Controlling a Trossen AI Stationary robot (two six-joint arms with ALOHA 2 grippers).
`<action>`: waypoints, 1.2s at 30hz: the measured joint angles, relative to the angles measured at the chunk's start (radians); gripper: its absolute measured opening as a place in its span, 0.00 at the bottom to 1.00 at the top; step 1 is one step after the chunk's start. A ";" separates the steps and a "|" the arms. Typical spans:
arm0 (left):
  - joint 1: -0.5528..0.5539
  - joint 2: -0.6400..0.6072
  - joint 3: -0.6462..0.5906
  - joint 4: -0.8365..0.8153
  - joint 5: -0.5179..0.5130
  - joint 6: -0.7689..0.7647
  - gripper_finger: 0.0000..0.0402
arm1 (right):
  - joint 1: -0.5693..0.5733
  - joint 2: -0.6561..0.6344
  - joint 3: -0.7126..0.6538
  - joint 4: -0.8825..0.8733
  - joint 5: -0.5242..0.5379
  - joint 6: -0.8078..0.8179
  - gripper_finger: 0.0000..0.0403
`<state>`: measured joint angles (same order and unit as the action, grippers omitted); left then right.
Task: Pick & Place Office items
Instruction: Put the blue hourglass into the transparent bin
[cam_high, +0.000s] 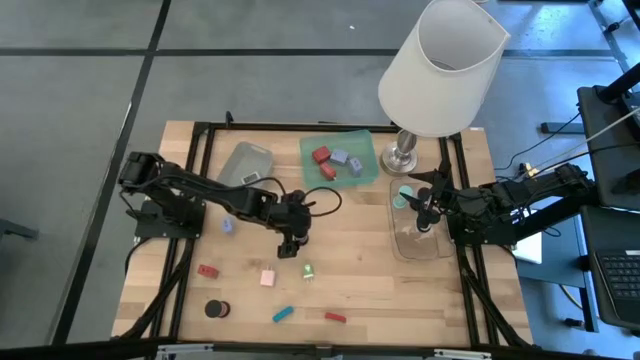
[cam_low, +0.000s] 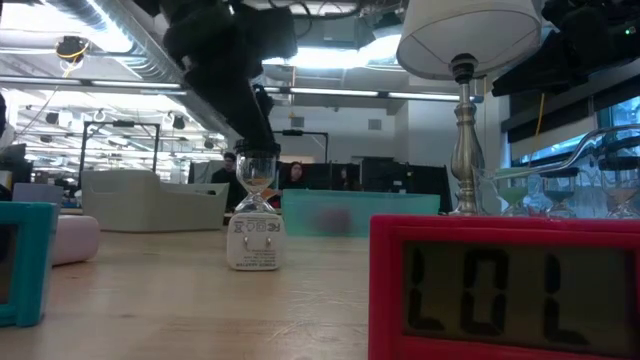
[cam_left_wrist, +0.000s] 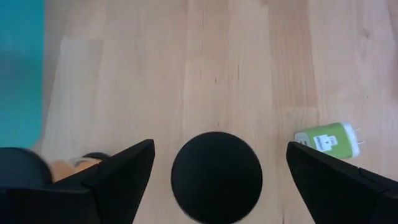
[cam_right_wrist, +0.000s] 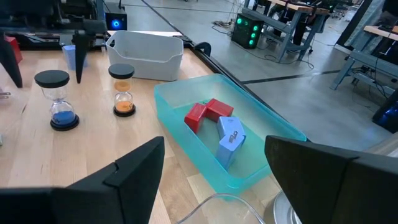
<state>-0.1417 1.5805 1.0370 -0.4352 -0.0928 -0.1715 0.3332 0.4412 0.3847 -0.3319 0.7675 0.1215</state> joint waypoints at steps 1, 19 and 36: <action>0.000 0.007 0.000 -0.008 0.000 0.000 0.90 | 0.000 0.000 0.000 0.000 0.000 0.000 0.70; 0.000 0.044 0.000 -0.027 -0.020 -0.087 0.79 | 0.000 0.000 0.000 0.000 0.000 0.000 0.70; 0.000 0.037 0.029 -0.029 -0.052 -0.104 0.51 | 0.000 0.000 0.000 0.000 0.000 0.000 0.70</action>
<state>-0.1421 1.6178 1.0658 -0.4644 -0.1449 -0.2756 0.3332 0.4412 0.3847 -0.3323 0.7673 0.1215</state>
